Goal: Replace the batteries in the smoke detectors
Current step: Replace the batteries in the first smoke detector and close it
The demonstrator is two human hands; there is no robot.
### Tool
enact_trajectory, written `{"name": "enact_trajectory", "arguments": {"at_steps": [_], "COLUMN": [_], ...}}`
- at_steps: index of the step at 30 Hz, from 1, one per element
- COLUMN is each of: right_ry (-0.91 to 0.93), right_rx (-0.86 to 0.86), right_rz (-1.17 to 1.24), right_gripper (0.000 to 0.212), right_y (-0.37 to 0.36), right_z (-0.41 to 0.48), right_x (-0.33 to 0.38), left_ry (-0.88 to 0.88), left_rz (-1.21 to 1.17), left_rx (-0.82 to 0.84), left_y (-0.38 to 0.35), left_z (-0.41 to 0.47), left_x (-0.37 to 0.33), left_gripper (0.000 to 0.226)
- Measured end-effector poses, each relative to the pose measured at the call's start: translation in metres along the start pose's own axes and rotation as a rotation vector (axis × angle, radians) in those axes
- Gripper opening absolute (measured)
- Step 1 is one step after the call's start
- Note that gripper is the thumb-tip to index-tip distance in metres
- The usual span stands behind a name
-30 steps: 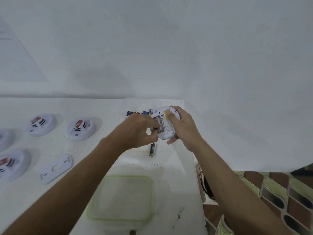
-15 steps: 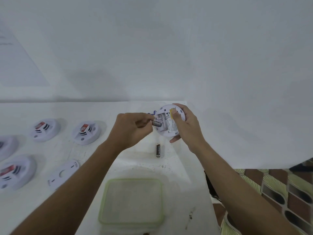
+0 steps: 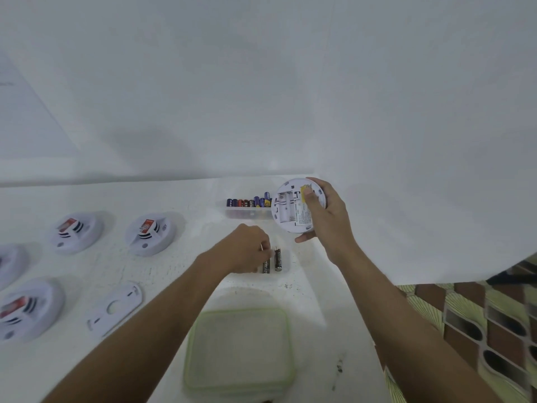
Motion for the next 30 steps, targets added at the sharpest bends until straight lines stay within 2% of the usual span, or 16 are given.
{"name": "enact_trajectory", "arguments": {"at_steps": [4, 7, 13, 18, 20, 22, 25, 30], "right_ry": [0.007, 0.002, -0.017, -0.023, -0.014, -0.003, 0.002, -0.004], "right_rx": [-0.011, -0.018, -0.059, -0.1, -0.121, -0.141, -0.161, -0.164], "right_rz": [-0.034, -0.034, -0.02, 0.015, 0.018, 0.021, 0.03, 0.019], "right_gripper": [0.028, 0.027, 0.024, 0.025, 0.025, 0.026, 0.027, 0.026], "right_y": [0.0, 0.002, 0.009, 0.011, 0.013, 0.015, 0.017, 0.02], "right_z": [-0.003, -0.004, 0.001, 0.009, 0.012, 0.014, 0.019, 0.028], "right_x": [-0.003, -0.005, -0.009, -0.01, -0.011, -0.012, -0.013, -0.014], "left_ry": [0.023, 0.011, -0.044, -0.166, -0.159, -0.125, -0.024, 0.159], "left_rz": [-0.06, -0.093, -0.212, -0.32, -0.245, -0.151, -0.049, 0.044], "left_rx": [-0.04, -0.006, 0.03, -0.217, -0.362, -0.428, -0.369, -0.095], "left_y": [-0.002, -0.003, 0.011, 0.062, 0.082, 0.094, 0.099, 0.093], "left_z": [0.006, 0.006, -0.003, -0.008, 0.001, 0.016, 0.051, 0.092], "left_x": [0.0, 0.001, 0.004, -0.004, 0.0, 0.004, 0.015, 0.034], "left_gripper": [0.024, 0.028, 0.02, 0.014, 0.013, 0.012, 0.018, 0.052]}}
Point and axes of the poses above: each hand's wrist, its own z-axis towards the middle knuckle, its own y-axis out of the back of the hand, x = y × z, the point moved 7 cm from there along z, towards the middle knuckle, and after that the axes turned 11 degrees about x, right-handed, at the moved point
